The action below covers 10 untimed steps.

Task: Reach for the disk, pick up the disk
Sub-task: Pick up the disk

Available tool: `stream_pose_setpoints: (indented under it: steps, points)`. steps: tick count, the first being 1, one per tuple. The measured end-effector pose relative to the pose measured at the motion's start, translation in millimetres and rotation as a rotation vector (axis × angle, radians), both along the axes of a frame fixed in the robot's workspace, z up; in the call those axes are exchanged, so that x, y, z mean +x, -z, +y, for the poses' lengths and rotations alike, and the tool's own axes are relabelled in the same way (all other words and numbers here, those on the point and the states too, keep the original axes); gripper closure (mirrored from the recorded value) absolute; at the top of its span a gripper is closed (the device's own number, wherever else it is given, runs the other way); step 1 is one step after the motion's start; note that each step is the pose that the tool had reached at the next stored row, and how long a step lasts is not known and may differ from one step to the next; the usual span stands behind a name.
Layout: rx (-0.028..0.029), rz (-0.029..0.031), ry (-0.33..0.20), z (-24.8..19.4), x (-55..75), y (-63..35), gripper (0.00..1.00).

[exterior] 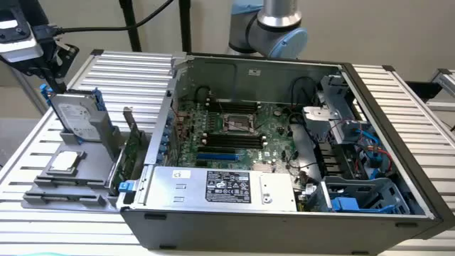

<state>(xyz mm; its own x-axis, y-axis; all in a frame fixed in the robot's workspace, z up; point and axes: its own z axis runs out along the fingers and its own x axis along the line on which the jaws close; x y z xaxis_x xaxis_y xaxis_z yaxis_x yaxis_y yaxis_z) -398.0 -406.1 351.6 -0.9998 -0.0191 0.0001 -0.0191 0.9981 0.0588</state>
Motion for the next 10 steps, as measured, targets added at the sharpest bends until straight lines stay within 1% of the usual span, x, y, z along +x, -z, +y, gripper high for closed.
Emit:
stream_pose_setpoints:
  steps: [10]
  points:
    - [0.0000, 0.0000, 0.000, 0.0, 0.0, 0.0, 0.89]
